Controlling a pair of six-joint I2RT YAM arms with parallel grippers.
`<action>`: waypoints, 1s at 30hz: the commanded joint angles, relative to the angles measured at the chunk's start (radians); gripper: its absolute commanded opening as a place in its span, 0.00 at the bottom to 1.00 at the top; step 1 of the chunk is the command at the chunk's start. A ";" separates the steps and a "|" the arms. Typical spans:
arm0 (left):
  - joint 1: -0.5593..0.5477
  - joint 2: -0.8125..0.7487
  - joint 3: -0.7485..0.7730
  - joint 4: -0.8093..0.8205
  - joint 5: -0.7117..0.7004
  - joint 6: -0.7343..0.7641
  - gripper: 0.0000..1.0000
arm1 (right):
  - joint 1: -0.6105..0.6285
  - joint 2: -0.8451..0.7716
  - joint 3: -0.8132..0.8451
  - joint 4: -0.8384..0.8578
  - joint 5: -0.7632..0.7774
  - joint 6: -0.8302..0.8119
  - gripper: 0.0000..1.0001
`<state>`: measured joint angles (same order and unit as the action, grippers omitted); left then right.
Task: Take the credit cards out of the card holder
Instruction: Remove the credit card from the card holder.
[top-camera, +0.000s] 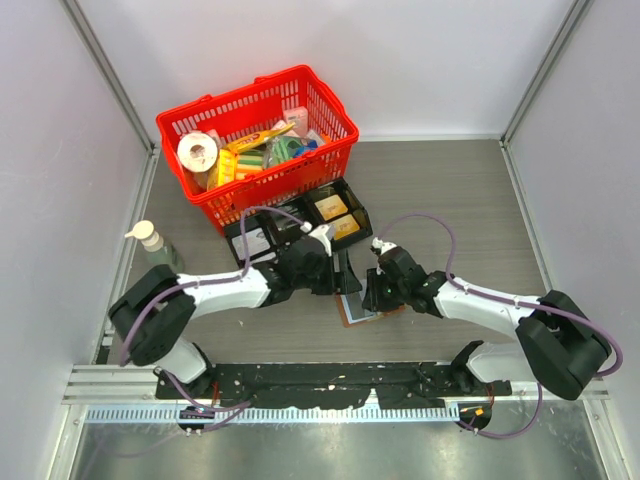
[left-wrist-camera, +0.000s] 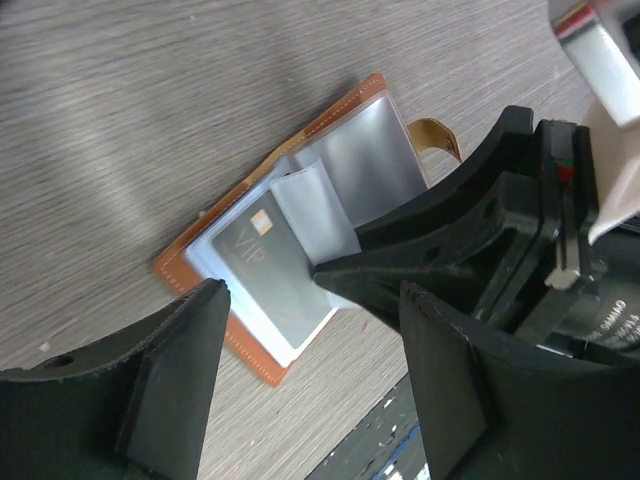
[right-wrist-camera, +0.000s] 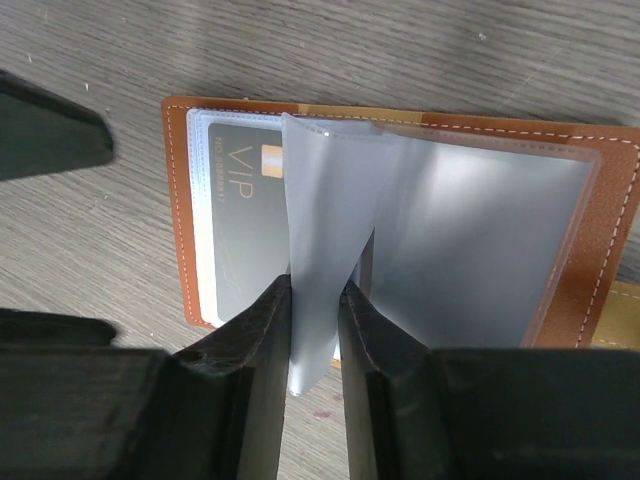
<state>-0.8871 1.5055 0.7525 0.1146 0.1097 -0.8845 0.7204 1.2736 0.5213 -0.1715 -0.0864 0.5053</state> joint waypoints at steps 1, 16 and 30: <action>-0.018 0.100 0.053 0.108 0.041 -0.019 0.69 | -0.012 -0.016 -0.024 0.017 -0.036 0.019 0.30; -0.035 0.229 -0.018 0.186 0.019 -0.117 0.41 | -0.021 -0.072 0.000 -0.071 0.083 0.036 0.34; -0.044 0.207 -0.028 0.172 0.022 -0.110 0.40 | -0.019 -0.226 0.101 -0.353 0.557 0.075 0.44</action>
<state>-0.9184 1.7191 0.7471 0.3256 0.1493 -1.0111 0.7029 1.1217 0.5728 -0.4274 0.2882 0.5503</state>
